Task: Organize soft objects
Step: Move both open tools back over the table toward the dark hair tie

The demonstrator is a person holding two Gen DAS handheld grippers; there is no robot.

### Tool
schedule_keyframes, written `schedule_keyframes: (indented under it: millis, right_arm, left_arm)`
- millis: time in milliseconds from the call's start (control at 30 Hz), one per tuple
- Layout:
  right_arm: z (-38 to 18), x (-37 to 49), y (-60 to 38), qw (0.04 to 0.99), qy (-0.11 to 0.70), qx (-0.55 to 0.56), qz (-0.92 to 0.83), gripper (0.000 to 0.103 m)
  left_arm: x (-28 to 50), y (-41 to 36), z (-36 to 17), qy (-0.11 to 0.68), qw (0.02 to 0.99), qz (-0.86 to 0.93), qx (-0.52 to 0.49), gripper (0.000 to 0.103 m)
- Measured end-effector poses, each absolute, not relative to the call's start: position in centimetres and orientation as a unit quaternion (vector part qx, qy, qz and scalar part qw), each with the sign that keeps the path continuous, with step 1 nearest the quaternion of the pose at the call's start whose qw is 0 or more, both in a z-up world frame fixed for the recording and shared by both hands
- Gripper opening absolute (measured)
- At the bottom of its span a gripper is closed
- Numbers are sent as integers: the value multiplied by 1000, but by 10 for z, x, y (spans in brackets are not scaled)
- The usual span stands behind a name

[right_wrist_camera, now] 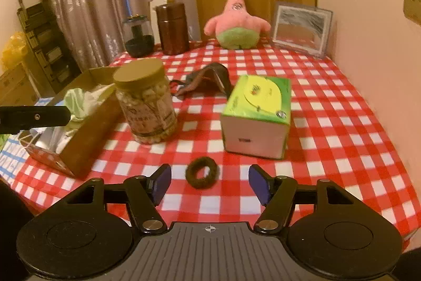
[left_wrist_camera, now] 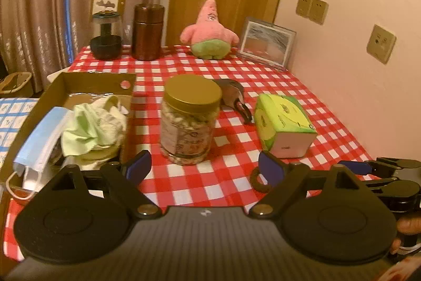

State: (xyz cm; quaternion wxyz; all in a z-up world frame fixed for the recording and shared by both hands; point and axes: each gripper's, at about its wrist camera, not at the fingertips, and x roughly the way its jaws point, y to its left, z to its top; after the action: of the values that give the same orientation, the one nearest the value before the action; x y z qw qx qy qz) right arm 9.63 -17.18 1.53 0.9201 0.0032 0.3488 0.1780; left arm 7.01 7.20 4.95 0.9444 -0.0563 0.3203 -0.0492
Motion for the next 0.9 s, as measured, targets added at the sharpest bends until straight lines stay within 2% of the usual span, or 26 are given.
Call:
schedule_keyframes:
  millis: [267, 533, 900]
  right_arm:
    - [-13, 106, -174, 919, 356, 19, 169, 69]
    - [-33, 128, -170, 918, 364, 31, 153, 81]
    - [-52, 151, -149, 912, 376, 23, 162, 81]
  left_arm:
    - [87, 64, 14, 337, 938, -25, -79, 87]
    - [106, 66, -14, 345, 934, -9, -93, 87]
    - [127, 63, -51, 383, 921, -6, -75, 87]
